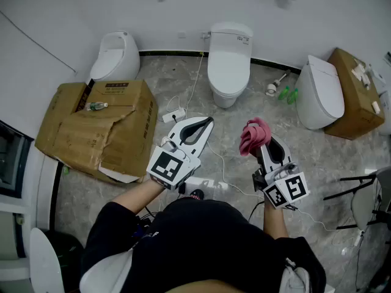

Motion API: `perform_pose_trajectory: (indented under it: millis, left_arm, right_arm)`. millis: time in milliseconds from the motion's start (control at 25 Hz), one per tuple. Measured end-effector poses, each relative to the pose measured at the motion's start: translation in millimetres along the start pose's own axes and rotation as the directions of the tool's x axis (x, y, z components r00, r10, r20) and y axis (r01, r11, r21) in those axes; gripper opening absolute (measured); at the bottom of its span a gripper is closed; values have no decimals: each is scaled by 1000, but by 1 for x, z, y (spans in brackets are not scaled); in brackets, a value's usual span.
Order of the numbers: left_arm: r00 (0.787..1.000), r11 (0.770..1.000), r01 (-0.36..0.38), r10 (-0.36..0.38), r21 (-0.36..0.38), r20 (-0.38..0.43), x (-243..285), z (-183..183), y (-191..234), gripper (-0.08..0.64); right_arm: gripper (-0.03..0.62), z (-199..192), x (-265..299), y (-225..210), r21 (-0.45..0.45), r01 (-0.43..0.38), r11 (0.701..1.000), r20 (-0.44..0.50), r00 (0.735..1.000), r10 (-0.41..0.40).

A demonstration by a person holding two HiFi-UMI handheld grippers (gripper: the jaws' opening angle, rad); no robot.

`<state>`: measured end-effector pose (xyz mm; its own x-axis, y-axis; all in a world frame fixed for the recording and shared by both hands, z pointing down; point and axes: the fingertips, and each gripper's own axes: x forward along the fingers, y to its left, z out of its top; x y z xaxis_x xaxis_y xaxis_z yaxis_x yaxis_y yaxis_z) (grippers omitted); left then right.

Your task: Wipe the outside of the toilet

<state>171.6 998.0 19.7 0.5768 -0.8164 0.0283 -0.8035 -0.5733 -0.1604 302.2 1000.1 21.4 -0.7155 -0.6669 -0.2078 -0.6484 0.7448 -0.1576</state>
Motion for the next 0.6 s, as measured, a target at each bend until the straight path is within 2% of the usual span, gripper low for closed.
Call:
perform_pose_trajectory:
  millis: [200, 600]
  left_arm:
    - [1000, 999, 23, -24, 30, 20, 7, 5, 10, 9]
    - [998, 999, 48, -49, 11, 36, 26, 6, -5, 9]
  right_arm:
    - [55, 2, 12, -4, -33, 4, 999, 13, 1000, -3]
    - [55, 10, 1, -17, -55, 3, 998, 14, 1000, -2]
